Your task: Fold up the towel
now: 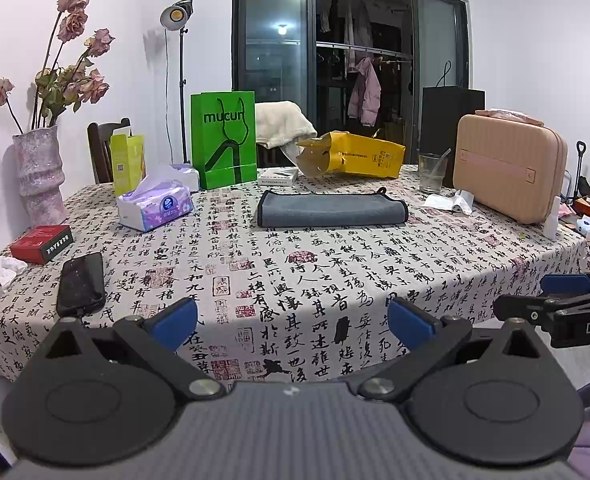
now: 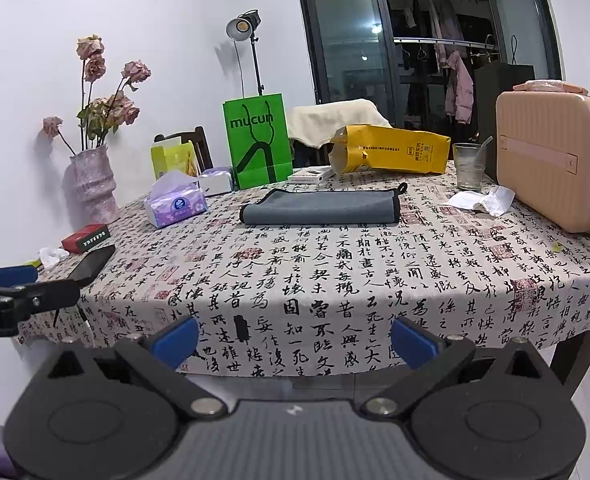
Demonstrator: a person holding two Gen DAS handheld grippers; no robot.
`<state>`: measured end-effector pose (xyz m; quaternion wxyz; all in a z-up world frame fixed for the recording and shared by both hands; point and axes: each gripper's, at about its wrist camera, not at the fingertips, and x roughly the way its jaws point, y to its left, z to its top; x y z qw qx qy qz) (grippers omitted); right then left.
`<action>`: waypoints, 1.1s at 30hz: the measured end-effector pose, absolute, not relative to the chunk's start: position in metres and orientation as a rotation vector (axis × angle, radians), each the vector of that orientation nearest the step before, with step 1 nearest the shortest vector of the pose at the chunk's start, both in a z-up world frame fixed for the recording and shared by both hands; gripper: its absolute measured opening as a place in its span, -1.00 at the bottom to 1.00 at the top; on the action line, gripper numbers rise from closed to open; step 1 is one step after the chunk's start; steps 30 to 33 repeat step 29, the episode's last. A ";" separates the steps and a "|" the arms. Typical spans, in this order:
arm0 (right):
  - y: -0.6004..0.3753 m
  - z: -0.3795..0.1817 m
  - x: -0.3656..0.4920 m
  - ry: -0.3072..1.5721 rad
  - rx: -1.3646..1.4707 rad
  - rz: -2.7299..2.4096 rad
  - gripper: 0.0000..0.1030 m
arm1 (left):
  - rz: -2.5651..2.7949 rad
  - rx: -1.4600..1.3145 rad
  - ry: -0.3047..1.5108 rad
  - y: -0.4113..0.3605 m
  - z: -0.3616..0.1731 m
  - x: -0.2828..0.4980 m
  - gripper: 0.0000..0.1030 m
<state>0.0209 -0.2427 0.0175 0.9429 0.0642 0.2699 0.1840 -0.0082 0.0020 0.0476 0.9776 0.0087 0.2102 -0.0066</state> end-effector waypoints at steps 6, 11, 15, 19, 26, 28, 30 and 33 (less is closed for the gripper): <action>-0.243 0.018 0.022 0.550 0.134 0.374 1.00 | -0.019 0.019 0.425 0.000 0.047 -0.007 1.00; -0.244 0.018 0.023 0.548 0.136 0.372 1.00 | -0.020 0.020 0.423 -0.001 0.046 -0.007 1.00; -0.243 0.018 0.022 0.548 0.136 0.372 1.00 | -0.020 0.020 0.423 0.000 0.047 -0.007 1.00; -0.244 0.018 0.023 0.548 0.136 0.372 1.00 | -0.020 0.020 0.424 0.000 0.046 -0.007 1.00; -0.244 0.019 0.023 0.551 0.138 0.373 1.00 | -0.021 0.019 0.424 0.000 0.046 -0.007 1.00; -0.243 0.019 0.022 0.551 0.138 0.374 1.00 | -0.024 0.016 0.427 0.000 0.046 -0.007 1.00; -0.244 0.018 0.023 0.552 0.138 0.374 1.00 | -0.025 0.015 0.429 0.000 0.045 -0.007 1.00; -0.244 0.018 0.023 0.552 0.138 0.374 1.00 | -0.025 0.015 0.429 0.000 0.045 -0.007 1.00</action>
